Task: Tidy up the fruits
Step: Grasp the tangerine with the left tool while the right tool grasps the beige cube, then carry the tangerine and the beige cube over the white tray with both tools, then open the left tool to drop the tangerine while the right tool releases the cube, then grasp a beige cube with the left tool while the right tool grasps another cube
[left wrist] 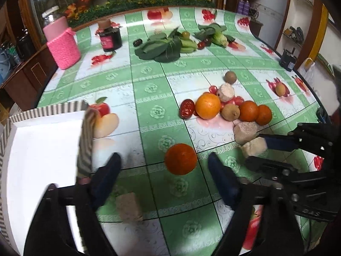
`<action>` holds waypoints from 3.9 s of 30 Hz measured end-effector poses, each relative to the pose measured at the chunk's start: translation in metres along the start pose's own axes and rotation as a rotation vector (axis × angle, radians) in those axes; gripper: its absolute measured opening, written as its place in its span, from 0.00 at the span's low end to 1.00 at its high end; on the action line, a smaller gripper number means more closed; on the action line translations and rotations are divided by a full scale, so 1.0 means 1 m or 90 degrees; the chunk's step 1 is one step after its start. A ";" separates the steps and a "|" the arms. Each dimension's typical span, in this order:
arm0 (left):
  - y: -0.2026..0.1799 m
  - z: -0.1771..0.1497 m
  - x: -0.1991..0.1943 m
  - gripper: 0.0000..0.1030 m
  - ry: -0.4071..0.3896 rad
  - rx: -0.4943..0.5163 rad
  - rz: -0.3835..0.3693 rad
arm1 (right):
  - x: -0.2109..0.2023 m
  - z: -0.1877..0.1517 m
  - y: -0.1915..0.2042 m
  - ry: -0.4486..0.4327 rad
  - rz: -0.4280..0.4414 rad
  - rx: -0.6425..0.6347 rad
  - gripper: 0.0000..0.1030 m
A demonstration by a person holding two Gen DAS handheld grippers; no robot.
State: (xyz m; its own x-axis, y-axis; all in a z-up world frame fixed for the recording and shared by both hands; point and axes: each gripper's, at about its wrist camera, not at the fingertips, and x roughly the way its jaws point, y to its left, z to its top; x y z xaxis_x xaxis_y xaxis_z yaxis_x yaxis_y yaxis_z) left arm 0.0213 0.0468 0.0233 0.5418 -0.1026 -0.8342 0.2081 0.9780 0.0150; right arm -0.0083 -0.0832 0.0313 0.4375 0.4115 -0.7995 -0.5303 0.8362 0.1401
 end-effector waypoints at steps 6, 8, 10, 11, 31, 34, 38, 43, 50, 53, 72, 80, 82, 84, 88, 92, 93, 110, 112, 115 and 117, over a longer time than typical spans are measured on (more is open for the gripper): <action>-0.003 -0.004 0.010 0.28 0.025 0.003 -0.023 | -0.001 -0.003 0.001 0.001 0.006 0.004 0.33; 0.000 -0.005 0.007 0.28 0.024 -0.008 -0.034 | -0.001 -0.001 0.004 0.000 0.008 0.001 0.33; 0.003 -0.006 0.002 0.28 0.018 -0.011 -0.033 | -0.002 0.001 0.008 -0.003 0.012 -0.003 0.33; 0.005 -0.006 -0.001 0.28 0.013 -0.014 -0.030 | -0.003 0.002 0.010 -0.005 0.015 -0.005 0.33; 0.124 -0.021 -0.055 0.28 -0.010 -0.150 0.061 | 0.022 0.072 0.110 -0.008 0.096 -0.107 0.32; 0.138 -0.025 -0.052 0.28 -0.006 -0.166 0.076 | 0.032 0.083 0.124 -0.006 0.101 -0.124 0.32; 0.154 -0.029 -0.046 0.28 0.004 -0.184 0.094 | 0.048 0.094 0.139 0.002 0.112 -0.139 0.32; 0.173 -0.030 -0.039 0.29 0.012 -0.205 0.116 | 0.065 0.102 0.150 0.013 0.123 -0.147 0.32; 0.187 -0.026 -0.027 0.29 0.023 -0.220 0.133 | 0.084 0.112 0.166 0.025 0.131 -0.163 0.32; 0.193 -0.027 -0.021 0.29 0.031 -0.230 0.140 | 0.091 0.114 0.172 0.033 0.131 -0.170 0.32; 0.202 -0.030 -0.017 0.49 0.032 -0.251 0.157 | 0.118 0.111 0.185 0.064 0.127 -0.194 0.35; 0.199 -0.032 -0.035 0.69 0.000 -0.261 0.160 | 0.084 0.110 0.172 0.027 0.140 -0.167 0.43; 0.193 -0.032 -0.043 0.69 -0.011 -0.255 0.151 | 0.066 0.107 0.164 0.006 0.144 -0.152 0.47; 0.185 -0.032 -0.050 0.69 -0.022 -0.248 0.142 | 0.053 0.104 0.156 -0.007 0.148 -0.146 0.50; 0.166 -0.031 -0.062 0.69 -0.038 -0.229 0.118 | 0.028 0.093 0.133 -0.027 0.122 -0.126 0.50; 0.140 -0.031 -0.068 0.71 -0.042 -0.197 0.091 | 0.009 0.077 0.105 -0.035 0.098 -0.095 0.50; 0.132 -0.031 -0.069 0.71 -0.041 -0.187 0.085 | 0.006 0.073 0.099 -0.035 0.092 -0.089 0.50; 0.043 -0.035 -0.053 0.70 -0.012 -0.081 0.041 | -0.026 -0.013 -0.008 -0.011 -0.013 0.047 0.51; 0.038 -0.035 -0.048 0.71 -0.005 -0.071 0.042 | -0.027 -0.015 -0.019 -0.012 -0.026 0.063 0.52; 0.031 -0.035 -0.045 0.72 -0.009 -0.051 0.063 | -0.021 -0.014 -0.028 -0.003 -0.034 0.079 0.53; 0.029 -0.034 -0.044 0.72 -0.009 -0.044 0.064 | -0.015 -0.012 -0.026 0.003 -0.032 0.072 0.53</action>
State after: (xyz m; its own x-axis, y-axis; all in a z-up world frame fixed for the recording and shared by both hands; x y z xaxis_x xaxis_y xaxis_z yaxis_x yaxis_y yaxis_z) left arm -0.0246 0.0861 0.0414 0.5688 -0.0048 -0.8225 0.0956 0.9936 0.0603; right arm -0.0099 -0.1150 0.0333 0.4585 0.3660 -0.8098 -0.4218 0.8917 0.1642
